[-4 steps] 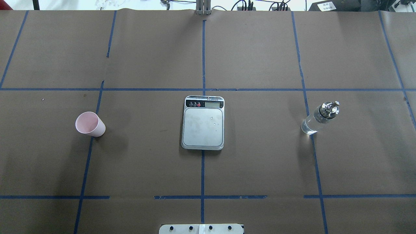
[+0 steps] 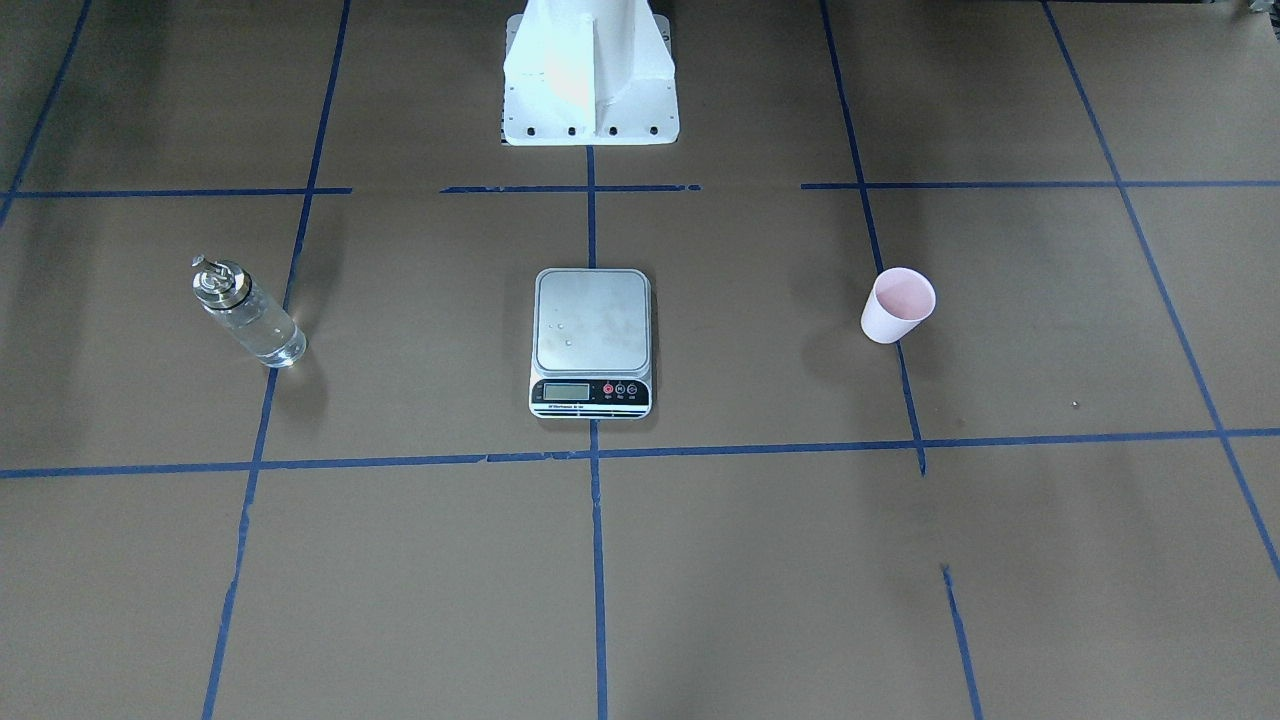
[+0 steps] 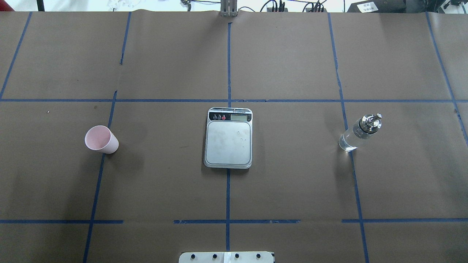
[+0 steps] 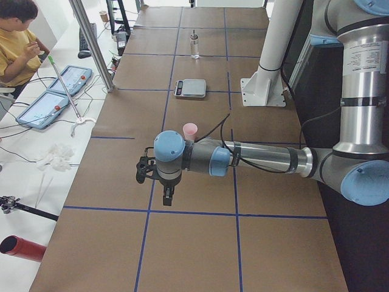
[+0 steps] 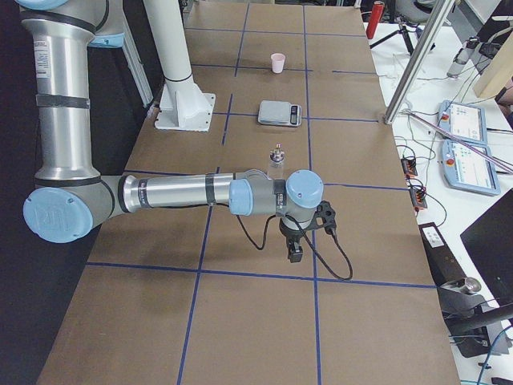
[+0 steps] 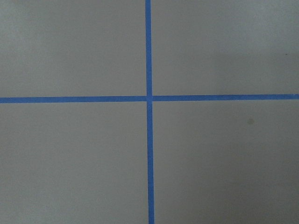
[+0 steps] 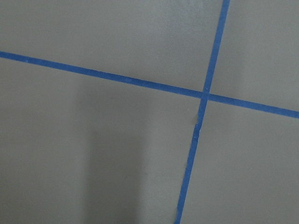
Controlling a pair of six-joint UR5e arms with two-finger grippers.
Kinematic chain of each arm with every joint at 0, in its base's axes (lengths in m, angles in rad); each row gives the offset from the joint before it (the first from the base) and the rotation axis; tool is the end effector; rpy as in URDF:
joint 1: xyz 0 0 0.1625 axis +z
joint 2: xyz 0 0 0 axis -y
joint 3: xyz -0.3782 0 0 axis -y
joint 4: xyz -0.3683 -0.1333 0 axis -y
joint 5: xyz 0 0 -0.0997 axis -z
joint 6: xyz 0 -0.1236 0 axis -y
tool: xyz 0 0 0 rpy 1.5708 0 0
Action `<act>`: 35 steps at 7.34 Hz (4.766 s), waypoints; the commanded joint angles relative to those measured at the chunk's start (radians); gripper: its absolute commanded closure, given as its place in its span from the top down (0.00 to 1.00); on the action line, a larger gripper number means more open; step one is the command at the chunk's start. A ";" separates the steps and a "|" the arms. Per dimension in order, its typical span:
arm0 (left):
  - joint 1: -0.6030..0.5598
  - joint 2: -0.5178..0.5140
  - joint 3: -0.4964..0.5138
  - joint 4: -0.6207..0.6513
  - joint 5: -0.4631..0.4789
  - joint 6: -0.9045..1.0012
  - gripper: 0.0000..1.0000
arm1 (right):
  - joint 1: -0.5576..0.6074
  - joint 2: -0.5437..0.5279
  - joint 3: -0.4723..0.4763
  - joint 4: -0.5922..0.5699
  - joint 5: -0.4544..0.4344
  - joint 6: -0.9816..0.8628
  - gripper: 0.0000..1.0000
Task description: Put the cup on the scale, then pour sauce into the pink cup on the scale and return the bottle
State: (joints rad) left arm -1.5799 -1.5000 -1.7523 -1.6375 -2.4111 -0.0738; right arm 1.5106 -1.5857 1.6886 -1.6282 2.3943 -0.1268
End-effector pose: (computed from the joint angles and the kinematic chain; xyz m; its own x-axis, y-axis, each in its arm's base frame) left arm -0.0453 -0.4516 0.5626 0.6659 0.0525 -0.7442 0.0582 0.9908 0.1219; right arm 0.0146 -0.4659 0.5822 0.6634 -0.1997 0.7211 0.1452 0.9798 0.1378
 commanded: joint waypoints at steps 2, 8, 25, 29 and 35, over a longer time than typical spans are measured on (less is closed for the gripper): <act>0.104 0.006 -0.059 -0.120 -0.122 -0.003 1.00 | -0.001 -0.002 0.017 0.028 0.000 0.001 1.00; 0.639 -0.132 -0.109 -0.280 0.108 -0.660 0.99 | -0.001 -0.008 0.036 0.028 -0.003 -0.005 1.00; 0.786 -0.591 -0.153 0.070 0.200 -1.055 0.00 | -0.003 -0.014 0.037 0.028 0.000 0.006 1.00; 0.988 -0.883 0.093 0.130 0.351 -1.224 0.00 | -0.001 -0.014 0.036 0.056 0.002 0.007 1.00; 1.014 -0.881 0.154 0.062 0.386 -1.219 0.03 | -0.007 -0.010 0.036 0.079 -0.006 0.004 1.00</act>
State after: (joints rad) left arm -0.5669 -2.3846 -1.6038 -1.5643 -2.0253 -1.2948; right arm 1.5056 -1.5982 1.7242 -1.5518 2.3926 -0.1204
